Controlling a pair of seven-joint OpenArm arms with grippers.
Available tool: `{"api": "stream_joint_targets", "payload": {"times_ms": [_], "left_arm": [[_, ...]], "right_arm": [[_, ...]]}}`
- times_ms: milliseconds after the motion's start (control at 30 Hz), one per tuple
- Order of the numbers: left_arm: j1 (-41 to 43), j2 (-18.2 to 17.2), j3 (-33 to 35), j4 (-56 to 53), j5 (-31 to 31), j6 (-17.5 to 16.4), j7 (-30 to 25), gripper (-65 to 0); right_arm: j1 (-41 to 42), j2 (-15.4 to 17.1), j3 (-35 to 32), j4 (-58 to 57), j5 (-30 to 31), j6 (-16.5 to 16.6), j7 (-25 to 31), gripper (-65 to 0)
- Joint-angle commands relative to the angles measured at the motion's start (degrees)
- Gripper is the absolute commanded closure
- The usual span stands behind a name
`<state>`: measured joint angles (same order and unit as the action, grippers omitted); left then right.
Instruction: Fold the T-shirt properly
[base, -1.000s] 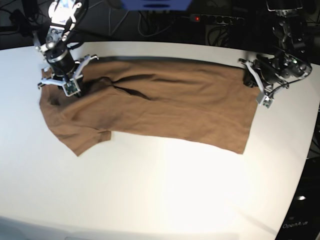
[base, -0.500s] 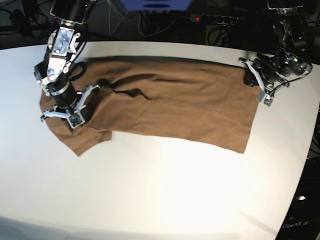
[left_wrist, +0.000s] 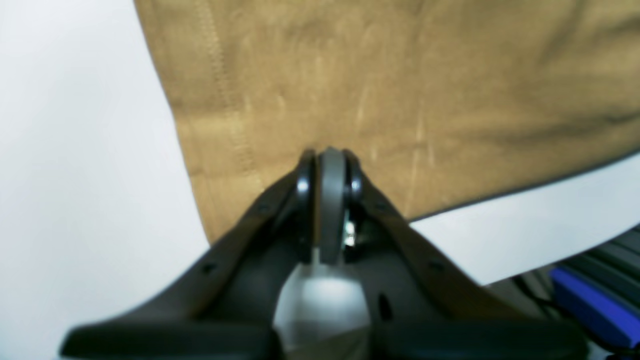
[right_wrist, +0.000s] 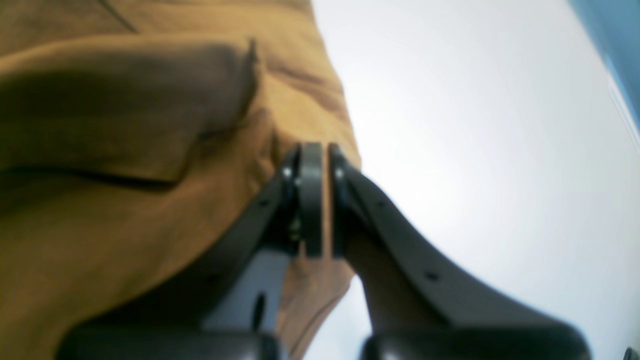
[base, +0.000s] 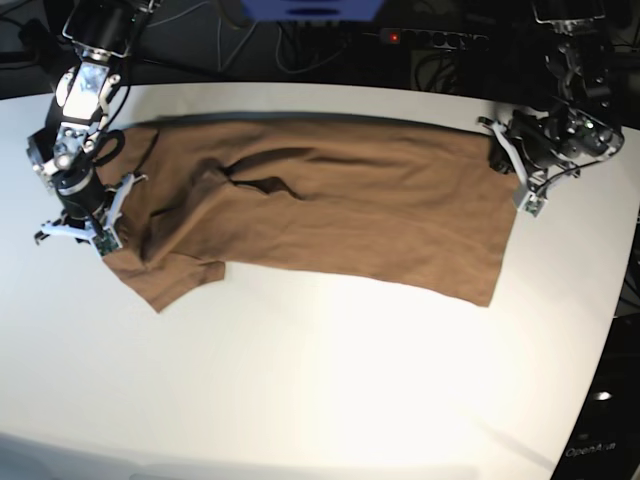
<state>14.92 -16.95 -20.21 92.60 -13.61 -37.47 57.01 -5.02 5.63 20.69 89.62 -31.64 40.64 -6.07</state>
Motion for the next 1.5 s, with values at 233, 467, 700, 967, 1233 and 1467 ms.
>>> {"api": "stream_joint_targets", "payload": {"times_ms": [233,467,700,967,1233,1467], "left_arm": [[-5.4,-0.9,-0.3,8.1,2.2,0.6,7.4,-2.4],[-14.2,1.0,-0.1,7.8,2.6,0.6,11.4,-2.5],[-20.9,0.8,0.3,2.7,2.6,0.6,11.4,-3.3],[-26.0,0.6,0.4,-8.8,2.6,0.6,10.7,-39.9],[-26.3,0.6,0.0,-8.8,2.6,1.2,11.4,-43.0],[-25.9,-1.1,-0.1,-9.4,2.7,1.2,11.2,-43.0]], "right_arm": [[5.6,2.1,-0.4,0.8,0.6,-0.6,1.1,-2.6],[10.9,0.5,-0.3,-1.5,0.6,-0.6,-7.1,-17.0],[14.2,0.2,-0.8,-4.6,0.6,-0.6,-12.7,-26.1],[19.9,0.0,-0.8,-11.3,0.7,-0.6,-20.4,-30.5],[21.0,-3.6,-0.8,-11.8,0.6,-0.6,-21.8,-30.5],[20.9,-4.6,-2.8,-12.0,0.7,-0.6,-22.5,-30.6]]}}
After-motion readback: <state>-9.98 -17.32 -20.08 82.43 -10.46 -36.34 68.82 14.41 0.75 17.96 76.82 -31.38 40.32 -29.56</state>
